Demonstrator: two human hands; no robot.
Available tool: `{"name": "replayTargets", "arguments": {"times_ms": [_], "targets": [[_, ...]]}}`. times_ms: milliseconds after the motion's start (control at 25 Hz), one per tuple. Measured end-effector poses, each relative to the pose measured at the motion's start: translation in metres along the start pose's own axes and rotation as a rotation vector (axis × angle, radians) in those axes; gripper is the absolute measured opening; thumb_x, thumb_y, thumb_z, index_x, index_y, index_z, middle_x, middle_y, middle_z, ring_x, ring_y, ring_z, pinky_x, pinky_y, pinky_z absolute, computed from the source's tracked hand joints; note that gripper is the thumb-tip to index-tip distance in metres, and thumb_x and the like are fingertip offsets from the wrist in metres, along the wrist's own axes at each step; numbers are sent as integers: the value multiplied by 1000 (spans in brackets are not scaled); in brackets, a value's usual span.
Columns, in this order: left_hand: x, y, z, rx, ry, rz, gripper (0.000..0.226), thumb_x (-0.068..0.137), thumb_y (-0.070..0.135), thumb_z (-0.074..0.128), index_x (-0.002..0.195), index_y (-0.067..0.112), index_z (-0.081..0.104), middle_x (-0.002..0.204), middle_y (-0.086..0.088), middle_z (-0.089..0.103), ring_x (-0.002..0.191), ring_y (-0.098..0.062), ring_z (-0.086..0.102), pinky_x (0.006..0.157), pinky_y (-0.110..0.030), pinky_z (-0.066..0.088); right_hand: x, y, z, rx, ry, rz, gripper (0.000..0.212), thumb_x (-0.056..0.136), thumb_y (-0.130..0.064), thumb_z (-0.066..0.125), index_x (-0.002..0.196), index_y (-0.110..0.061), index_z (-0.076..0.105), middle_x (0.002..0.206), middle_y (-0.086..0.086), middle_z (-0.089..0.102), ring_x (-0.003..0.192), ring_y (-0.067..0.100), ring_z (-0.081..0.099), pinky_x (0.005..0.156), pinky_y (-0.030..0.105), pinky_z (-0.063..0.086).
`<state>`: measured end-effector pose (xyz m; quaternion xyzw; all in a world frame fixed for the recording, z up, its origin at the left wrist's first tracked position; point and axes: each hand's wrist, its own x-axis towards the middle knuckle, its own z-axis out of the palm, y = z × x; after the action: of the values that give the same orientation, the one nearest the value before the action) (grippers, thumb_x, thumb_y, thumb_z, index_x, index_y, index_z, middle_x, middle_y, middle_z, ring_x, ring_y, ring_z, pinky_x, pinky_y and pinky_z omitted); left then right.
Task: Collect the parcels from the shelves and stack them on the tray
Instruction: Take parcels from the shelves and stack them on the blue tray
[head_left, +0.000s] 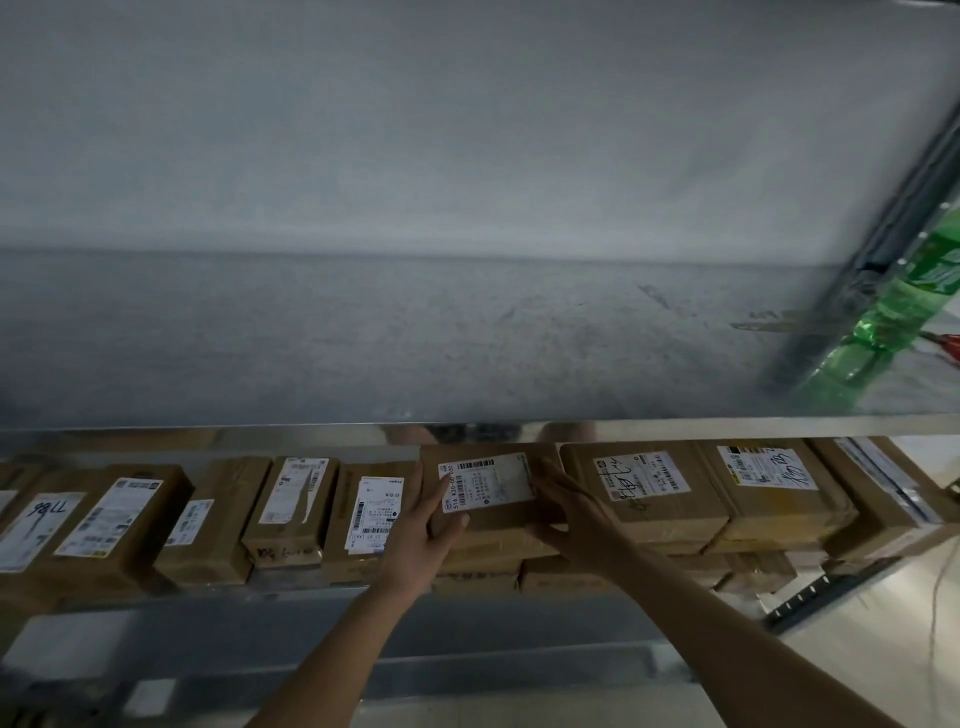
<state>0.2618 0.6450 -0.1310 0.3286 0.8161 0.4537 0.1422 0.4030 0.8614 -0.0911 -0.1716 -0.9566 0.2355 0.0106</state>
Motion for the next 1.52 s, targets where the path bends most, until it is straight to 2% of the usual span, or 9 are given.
{"name": "replayTargets", "arguments": {"times_ms": [280,440,560,640,720,1000,1240,1400,1520], "targets": [[-36,15,-20,-68,69,-29,66,89,38,68,148,29,40,156,21,3,143,-1,13,117,-29,27,-13,-26,-3,0,4,-81,74,92,-44,67,155,-22,33,165,-4,19,144,18,37,116,38,38],[-69,20,-39,-9,147,-35,67,87,46,68,147,31,42,159,18,1,144,-4,14,115,-31,31,-31,-51,-4,45,-34,-132,67,93,-33,68,151,-24,37,157,-3,36,135,20,50,109,31,45],[-109,31,-56,65,221,-66,68,87,47,67,148,30,41,160,17,0,141,-1,13,111,-23,29,-50,-76,-3,82,-51,-237,63,96,-29,65,151,-29,35,157,-12,31,139,10,39,109,25,38],[-142,40,-69,66,276,-97,68,88,43,68,148,28,41,160,19,1,142,-2,18,109,-15,29,-63,-95,-2,95,-94,-277,67,96,-38,64,154,-30,32,159,-15,23,144,8,28,118,34,30],[-177,47,-81,105,326,-128,68,88,45,67,149,30,39,162,18,-1,142,-5,21,114,-25,31,-73,-112,2,144,-130,-317,70,92,-47,66,153,-36,33,162,-14,21,149,13,24,120,43,28],[-353,82,-123,186,585,-259,68,88,50,64,148,32,38,158,22,2,138,1,17,108,-18,24,-158,-214,22,154,-259,-599,73,92,-52,64,154,-41,28,163,-19,7,150,9,13,124,43,17],[-550,112,-176,262,874,-472,69,88,53,64,149,37,37,162,23,-1,146,-10,19,116,-39,31,-262,-361,54,141,-393,-887,72,92,-50,64,154,-41,28,165,-11,12,151,16,19,121,42,19],[-681,139,-204,316,1065,-576,68,89,49,65,149,36,36,161,24,-3,144,-7,18,115,-39,33,-347,-462,80,162,-509,-1068,72,93,-47,64,155,-39,29,165,-12,12,151,15,18,118,33,19],[-781,156,-211,322,1198,-632,70,88,51,65,150,34,36,161,23,-2,146,-9,17,114,-36,31,-418,-530,103,121,-549,-1218,73,90,-54,64,154,-41,31,164,-14,14,150,14,20,120,37,22]]}}
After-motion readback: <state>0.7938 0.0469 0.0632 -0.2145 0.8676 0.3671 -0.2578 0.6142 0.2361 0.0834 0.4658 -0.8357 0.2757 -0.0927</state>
